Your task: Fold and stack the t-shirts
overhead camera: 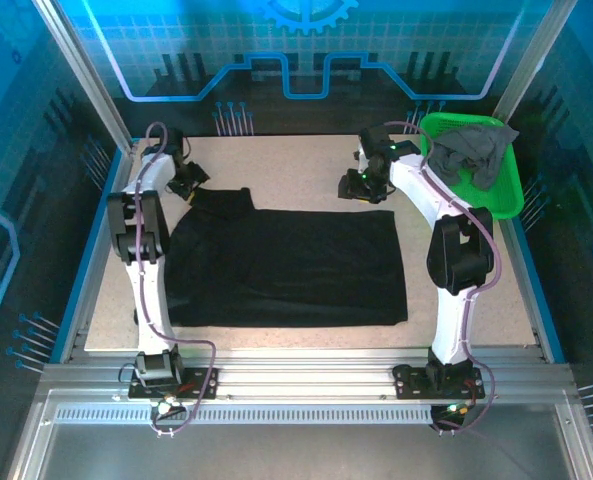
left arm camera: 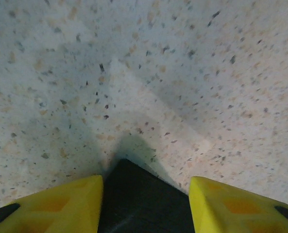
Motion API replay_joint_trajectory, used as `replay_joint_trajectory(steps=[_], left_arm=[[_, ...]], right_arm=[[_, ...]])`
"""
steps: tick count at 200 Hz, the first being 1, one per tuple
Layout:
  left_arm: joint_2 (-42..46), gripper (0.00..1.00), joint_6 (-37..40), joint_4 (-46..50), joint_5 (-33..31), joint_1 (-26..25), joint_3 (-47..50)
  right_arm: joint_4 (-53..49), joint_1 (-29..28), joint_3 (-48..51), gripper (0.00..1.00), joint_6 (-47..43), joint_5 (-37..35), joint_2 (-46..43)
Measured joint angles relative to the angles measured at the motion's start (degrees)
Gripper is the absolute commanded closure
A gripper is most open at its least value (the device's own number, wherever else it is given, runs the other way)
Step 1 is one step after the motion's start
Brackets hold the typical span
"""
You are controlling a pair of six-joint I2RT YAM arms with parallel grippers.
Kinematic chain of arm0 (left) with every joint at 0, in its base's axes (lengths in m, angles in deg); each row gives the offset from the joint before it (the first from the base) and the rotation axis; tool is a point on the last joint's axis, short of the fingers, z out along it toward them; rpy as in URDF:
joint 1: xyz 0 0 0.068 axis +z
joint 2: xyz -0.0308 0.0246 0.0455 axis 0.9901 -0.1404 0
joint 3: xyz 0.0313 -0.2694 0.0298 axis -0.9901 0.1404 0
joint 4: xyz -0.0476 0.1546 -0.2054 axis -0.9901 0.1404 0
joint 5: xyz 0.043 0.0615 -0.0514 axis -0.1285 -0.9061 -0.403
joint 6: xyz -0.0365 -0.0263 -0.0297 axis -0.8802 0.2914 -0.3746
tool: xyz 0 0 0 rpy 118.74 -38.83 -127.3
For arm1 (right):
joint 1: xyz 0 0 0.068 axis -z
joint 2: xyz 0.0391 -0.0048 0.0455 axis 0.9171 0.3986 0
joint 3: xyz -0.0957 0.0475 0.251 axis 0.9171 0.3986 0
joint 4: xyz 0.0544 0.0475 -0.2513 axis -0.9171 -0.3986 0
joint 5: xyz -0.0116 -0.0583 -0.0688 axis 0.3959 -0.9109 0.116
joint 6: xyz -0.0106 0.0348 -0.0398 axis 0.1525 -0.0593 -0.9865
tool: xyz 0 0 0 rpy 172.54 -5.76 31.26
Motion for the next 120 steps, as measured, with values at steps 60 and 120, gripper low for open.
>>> replay_joint_trajectory(steps=[60, 120], left_arm=[[-3.1, 0.85, 0.3, 7.1, -3.5, -0.6, -5.8], [-3.4, 1.00, 0.0, 8.9, -4.6, -2.1, -10.9]], right_arm=[[0.0, 0.7, 0.0, 0.52, 1.4, -0.4, 0.3], [-1.7, 0.9, -3.8, 0.57, 7.3, -10.8, 4.4]])
